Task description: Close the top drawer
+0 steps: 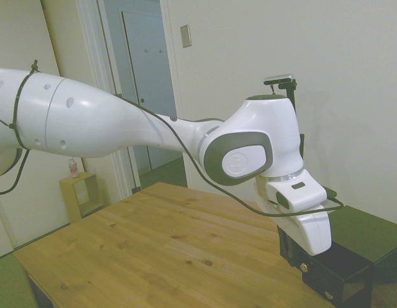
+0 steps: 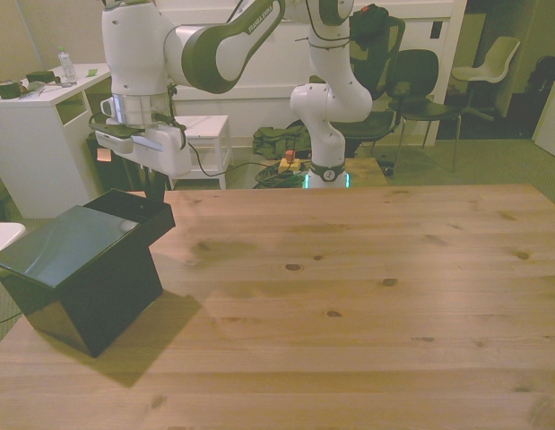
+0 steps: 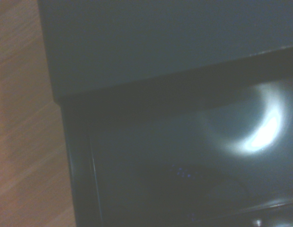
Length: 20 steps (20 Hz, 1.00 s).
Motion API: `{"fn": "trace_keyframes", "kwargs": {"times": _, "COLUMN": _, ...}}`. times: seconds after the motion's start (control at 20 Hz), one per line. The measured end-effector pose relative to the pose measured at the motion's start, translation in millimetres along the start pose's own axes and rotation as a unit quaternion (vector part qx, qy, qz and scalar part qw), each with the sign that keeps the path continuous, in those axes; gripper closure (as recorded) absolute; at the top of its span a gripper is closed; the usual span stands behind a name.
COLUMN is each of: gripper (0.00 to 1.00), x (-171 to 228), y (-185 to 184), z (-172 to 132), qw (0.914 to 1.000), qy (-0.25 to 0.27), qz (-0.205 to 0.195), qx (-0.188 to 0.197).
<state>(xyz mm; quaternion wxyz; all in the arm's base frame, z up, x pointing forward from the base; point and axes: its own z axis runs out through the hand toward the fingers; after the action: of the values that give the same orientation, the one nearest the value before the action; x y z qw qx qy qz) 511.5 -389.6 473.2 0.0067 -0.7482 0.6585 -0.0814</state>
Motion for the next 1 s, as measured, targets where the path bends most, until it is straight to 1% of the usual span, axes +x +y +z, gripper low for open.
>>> {"fn": "trace_keyframes", "kwargs": {"times": 0.55, "gripper": 1.00, "x": 12.0, "y": -24.6, "z": 3.9, "qw": 0.9999, "qy": 0.007, "qz": -0.006, "qx": -0.003}}
{"fn": "trace_keyframes", "kwargs": {"times": 1.0, "gripper": 1.00, "x": 23.4, "y": -42.9, "z": 7.2, "qw": 0.9996, "qy": 0.019, "qz": -0.019, "qx": -0.003}}
